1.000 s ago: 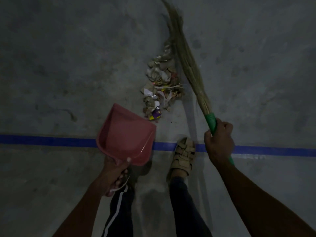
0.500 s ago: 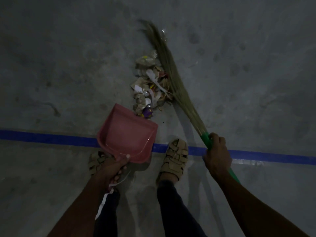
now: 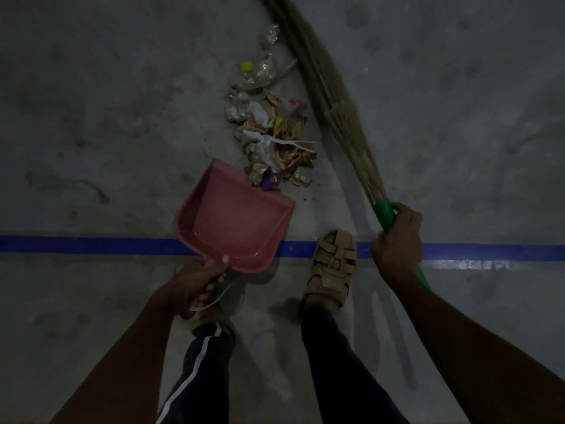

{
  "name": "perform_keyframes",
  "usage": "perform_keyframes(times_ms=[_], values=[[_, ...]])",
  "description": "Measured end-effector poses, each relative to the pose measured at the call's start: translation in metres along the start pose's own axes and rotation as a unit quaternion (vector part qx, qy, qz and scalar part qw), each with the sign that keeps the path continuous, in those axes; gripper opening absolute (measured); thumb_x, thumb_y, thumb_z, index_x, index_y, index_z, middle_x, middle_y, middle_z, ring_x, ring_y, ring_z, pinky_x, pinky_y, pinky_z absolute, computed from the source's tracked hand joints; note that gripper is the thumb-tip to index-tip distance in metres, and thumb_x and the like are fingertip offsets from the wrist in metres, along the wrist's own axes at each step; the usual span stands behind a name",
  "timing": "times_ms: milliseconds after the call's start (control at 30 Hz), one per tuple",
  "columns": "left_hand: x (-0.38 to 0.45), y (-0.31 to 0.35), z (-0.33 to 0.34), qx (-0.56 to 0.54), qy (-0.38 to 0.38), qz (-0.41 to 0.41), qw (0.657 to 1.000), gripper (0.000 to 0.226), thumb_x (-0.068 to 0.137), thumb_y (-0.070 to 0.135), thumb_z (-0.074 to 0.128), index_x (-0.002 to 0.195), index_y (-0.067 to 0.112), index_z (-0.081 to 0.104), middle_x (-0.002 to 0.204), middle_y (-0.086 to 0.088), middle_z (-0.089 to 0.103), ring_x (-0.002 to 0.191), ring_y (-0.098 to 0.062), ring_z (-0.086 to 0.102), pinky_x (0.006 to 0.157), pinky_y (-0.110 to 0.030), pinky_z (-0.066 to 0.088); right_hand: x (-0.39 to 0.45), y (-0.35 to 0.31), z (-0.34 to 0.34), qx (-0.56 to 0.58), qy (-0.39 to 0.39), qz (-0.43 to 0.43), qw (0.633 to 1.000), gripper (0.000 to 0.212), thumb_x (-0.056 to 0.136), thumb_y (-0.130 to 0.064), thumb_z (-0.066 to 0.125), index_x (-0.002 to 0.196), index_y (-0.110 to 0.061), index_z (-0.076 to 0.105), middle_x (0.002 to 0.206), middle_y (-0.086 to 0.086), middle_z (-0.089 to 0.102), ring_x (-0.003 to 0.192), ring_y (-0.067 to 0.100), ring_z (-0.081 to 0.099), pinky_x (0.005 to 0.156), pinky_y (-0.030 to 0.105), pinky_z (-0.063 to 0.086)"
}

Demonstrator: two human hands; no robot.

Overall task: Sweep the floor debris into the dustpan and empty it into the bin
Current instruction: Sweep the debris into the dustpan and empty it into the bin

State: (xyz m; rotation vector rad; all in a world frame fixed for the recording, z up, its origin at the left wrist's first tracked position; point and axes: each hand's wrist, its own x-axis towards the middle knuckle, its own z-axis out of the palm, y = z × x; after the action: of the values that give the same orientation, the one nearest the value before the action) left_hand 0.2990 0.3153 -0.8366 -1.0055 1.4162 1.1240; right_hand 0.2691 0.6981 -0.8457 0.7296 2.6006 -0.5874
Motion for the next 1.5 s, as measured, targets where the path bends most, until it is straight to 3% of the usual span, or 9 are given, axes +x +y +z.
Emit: perform_keyframes(times_ms=[167, 433, 567, 733, 833, 967, 1133, 1233, 1500], values=[[0.016, -0.002, -0.012, -0.001, -0.015, -0.013, 1.000, 0.053, 0.085, 0.058, 0.067, 0.078, 0.006, 0.060, 0.053, -0.005, 0.040, 0.039, -0.015, 0.034, 0.042, -0.019, 0.027, 0.017, -0.008, 0.014, -0.063, -0.022, 0.004, 0.998, 0.061, 0.070, -0.002, 0.070, 0.123, -0.013, 0.043, 0.119, 0.015, 0.044, 0.091, 0.039, 0.056, 0.067, 0.049, 0.052], [0.034, 0.003, -0.026, 0.000, -0.062, -0.013, 0.998, 0.046, 0.093, 0.046, 0.064, 0.075, 0.004, 0.055, 0.052, -0.006, 0.036, 0.035, -0.013, 0.032, 0.039, -0.017, 0.026, -0.017, 0.020, 0.040, -0.102, -0.055, -0.086, 0.990, 0.038, 0.077, -0.008, 0.070, 0.106, -0.011, 0.046, 0.105, 0.014, 0.047, 0.078, 0.038, 0.053, 0.054, 0.035, 0.036], [0.041, 0.001, -0.034, 0.020, -0.069, 0.002, 0.997, 0.048, 0.088, 0.050, 0.066, 0.072, 0.005, 0.057, 0.052, -0.007, 0.036, 0.037, -0.014, 0.032, 0.039, -0.018, 0.027, -0.035, 0.028, 0.043, -0.125, -0.109, -0.097, 0.981, 0.047, 0.066, -0.003, 0.069, 0.107, -0.014, 0.048, 0.108, 0.011, 0.050, 0.079, 0.037, 0.057, 0.056, 0.035, 0.043], [0.045, -0.002, -0.039, 0.017, -0.074, 0.002, 0.997, 0.054, 0.083, 0.057, 0.071, 0.073, 0.006, 0.057, 0.051, -0.007, 0.036, 0.037, -0.014, 0.032, 0.040, -0.017, 0.027, -0.049, 0.031, 0.044, -0.126, -0.143, -0.099, 0.977, 0.052, 0.061, 0.000, 0.071, 0.107, -0.011, 0.050, 0.107, 0.015, 0.051, 0.079, 0.039, 0.058, 0.058, 0.033, 0.036], [0.047, -0.005, -0.040, 0.014, -0.075, 0.017, 0.997, 0.062, 0.078, 0.061, 0.076, 0.075, 0.002, 0.058, 0.051, -0.007, 0.038, 0.037, -0.014, 0.033, 0.039, -0.018, 0.029, -0.052, 0.027, 0.042, -0.123, -0.138, -0.104, 0.977, 0.049, 0.061, 0.000, 0.072, 0.105, -0.009, 0.051, 0.105, 0.016, 0.051, 0.075, 0.038, 0.058, 0.057, 0.032, 0.034], [0.047, -0.007, -0.038, 0.018, -0.060, 0.033, 0.998, 0.054, 0.079, 0.053, 0.071, 0.077, 0.001, 0.058, 0.051, -0.008, 0.038, 0.036, -0.015, 0.034, 0.039, -0.020, 0.029, -0.057, 0.027, 0.040, -0.128, -0.137, -0.119, 0.975, 0.056, 0.055, 0.004, 0.074, 0.105, -0.009, 0.051, 0.107, 0.015, 0.052, 0.073, 0.038, 0.058, 0.057, 0.031, 0.033], [0.047, -0.015, -0.038, 0.001, -0.068, 0.053, 0.996, 0.069, 0.068, 0.065, 0.082, 0.076, 0.001, 0.058, 0.050, -0.008, 0.039, 0.035, -0.016, 0.034, 0.039, -0.020, 0.030, -0.064, 0.031, 0.040, -0.131, -0.134, -0.130, 0.974, 0.061, 0.054, 0.003, 0.074, 0.109, -0.011, 0.050, 0.114, 0.012, 0.049, 0.073, 0.035, 0.058, 0.054, 0.038, 0.047], [0.041, -0.015, -0.034, -0.013, -0.066, 0.060, 0.996, 0.059, 0.074, 0.055, 0.076, 0.082, -0.001, 0.059, 0.048, -0.007, 0.038, 0.033, -0.016, 0.034, 0.038, -0.019, 0.029, -0.070, 0.032, 0.037, -0.134, -0.120, -0.148, 0.972, 0.064, 0.051, 0.004, 0.074, 0.109, -0.010, 0.051, 0.114, 0.013, 0.051, 0.072, 0.038, 0.058, 0.055, 0.034, 0.041], [0.042, -0.017, -0.026, -0.026, -0.058, 0.054, 0.997, 0.047, 0.090, 0.045, 0.066, 0.076, 0.003, 0.055, 0.045, -0.005, 0.036, 0.031, -0.013, 0.032, 0.037, -0.017, 0.026, -0.086, 0.044, 0.037, -0.184, -0.055, -0.146, 0.970, 0.076, 0.044, 0.007, 0.076, 0.117, -0.007, 0.056, 0.118, 0.020, 0.055, 0.096, 0.041, 0.058, 0.072, 0.043, 0.042]])
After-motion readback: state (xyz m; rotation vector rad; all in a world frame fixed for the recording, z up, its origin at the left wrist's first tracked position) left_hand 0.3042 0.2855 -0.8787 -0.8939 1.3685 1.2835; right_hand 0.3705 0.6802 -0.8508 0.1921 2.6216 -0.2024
